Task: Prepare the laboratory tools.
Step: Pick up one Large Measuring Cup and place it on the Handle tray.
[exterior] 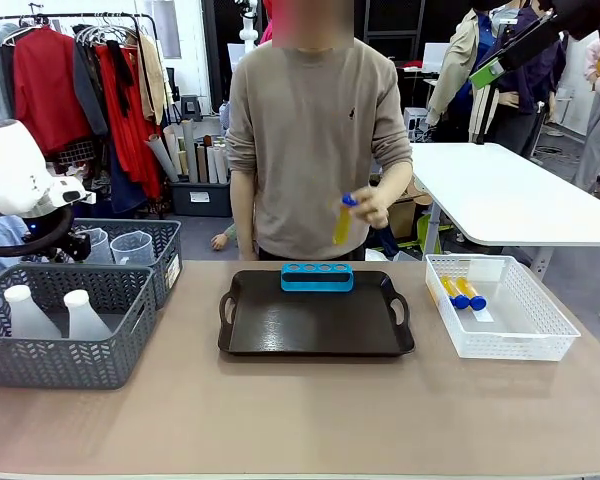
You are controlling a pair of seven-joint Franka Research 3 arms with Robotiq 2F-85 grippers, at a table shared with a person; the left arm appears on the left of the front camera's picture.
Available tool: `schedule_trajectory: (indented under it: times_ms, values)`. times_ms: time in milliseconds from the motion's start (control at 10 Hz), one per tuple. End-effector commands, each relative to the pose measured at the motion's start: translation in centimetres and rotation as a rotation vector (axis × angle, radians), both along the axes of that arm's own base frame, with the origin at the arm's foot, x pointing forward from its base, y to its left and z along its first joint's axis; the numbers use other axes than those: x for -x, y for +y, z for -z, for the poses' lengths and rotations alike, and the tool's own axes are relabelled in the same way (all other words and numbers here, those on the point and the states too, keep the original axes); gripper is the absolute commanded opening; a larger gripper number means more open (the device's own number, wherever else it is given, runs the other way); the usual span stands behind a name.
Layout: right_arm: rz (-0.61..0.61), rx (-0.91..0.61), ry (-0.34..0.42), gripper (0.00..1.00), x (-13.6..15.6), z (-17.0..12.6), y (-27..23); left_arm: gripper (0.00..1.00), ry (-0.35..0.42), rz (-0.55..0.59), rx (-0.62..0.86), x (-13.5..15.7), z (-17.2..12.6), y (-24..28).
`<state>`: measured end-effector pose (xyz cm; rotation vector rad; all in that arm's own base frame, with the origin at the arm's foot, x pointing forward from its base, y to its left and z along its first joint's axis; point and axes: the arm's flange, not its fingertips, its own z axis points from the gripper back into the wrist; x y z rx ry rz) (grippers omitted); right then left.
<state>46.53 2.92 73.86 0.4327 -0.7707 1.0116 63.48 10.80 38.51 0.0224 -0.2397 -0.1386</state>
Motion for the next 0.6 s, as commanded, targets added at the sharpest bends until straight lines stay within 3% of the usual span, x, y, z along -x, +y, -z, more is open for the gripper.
schedule_trajectory:
  times_ms: [0, 500]
  values:
    - [-0.002, 0.002, -0.003, 1.0, 0.13, -0.03, 0.09, 0.0, -0.016, 0.023, 0.007, -0.37, 0.15, 0.42]
    - [-0.002, 0.002, -0.003, 1.0, 0.13, -0.03, 0.09, 0.0, -0.015, 0.022, 0.015, -0.44, -0.44, 0.7]
